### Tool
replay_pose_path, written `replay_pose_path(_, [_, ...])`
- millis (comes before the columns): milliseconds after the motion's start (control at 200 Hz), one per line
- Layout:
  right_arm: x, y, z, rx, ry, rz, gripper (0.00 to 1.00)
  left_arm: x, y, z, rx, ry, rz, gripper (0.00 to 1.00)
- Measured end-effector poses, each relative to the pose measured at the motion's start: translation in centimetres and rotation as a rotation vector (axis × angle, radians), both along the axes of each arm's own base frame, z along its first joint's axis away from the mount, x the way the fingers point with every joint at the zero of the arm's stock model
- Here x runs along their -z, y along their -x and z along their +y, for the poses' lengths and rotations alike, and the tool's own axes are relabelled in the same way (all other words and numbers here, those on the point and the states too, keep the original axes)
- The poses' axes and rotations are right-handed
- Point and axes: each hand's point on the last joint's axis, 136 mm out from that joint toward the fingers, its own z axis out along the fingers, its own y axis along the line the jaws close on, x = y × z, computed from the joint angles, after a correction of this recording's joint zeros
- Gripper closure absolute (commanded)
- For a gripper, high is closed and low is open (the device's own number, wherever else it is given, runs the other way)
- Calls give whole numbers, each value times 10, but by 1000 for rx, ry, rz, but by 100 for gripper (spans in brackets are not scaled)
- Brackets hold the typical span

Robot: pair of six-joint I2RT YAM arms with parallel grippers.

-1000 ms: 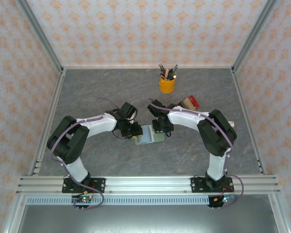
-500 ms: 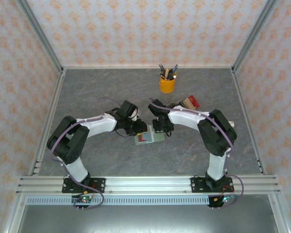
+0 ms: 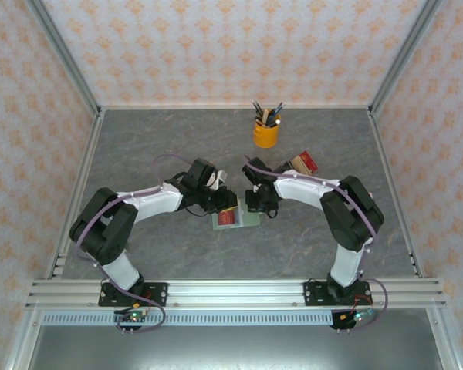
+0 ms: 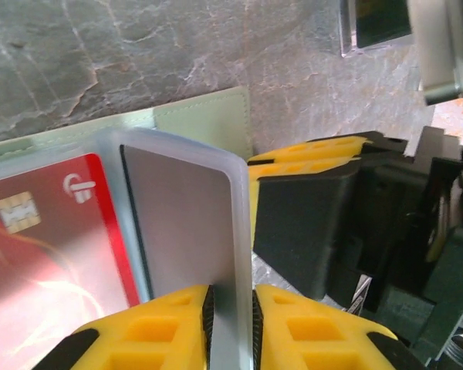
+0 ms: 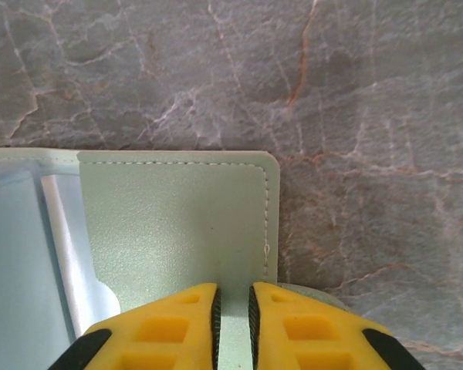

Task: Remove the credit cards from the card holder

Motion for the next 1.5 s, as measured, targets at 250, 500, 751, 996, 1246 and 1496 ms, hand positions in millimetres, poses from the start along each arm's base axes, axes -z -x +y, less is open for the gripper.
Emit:
replay_pose_path(250, [-1, 13, -1, 28, -88, 44, 80, -1, 2, -3, 13, 25, -1, 83])
replay_pose_path(500, [-8, 17, -13, 97, -183, 67, 71, 0, 1, -5, 13, 37, 0, 80])
replay_pose_path(751, [-31, 15, 2, 113, -357, 38, 59, -2, 0, -7, 17, 52, -6, 77])
replay_pose_path(996, [-34, 7, 2, 172, -455, 46, 57, -4, 0, -9, 23, 62, -4, 81])
replay_pose_path(1246, [-37, 5, 5, 179, -487, 49, 59, 8, 2, -8, 23, 44, 22, 81])
replay_pose_path(1496, [-33, 5, 5, 179, -477, 59, 65, 11, 0, -2, 15, -13, 25, 81])
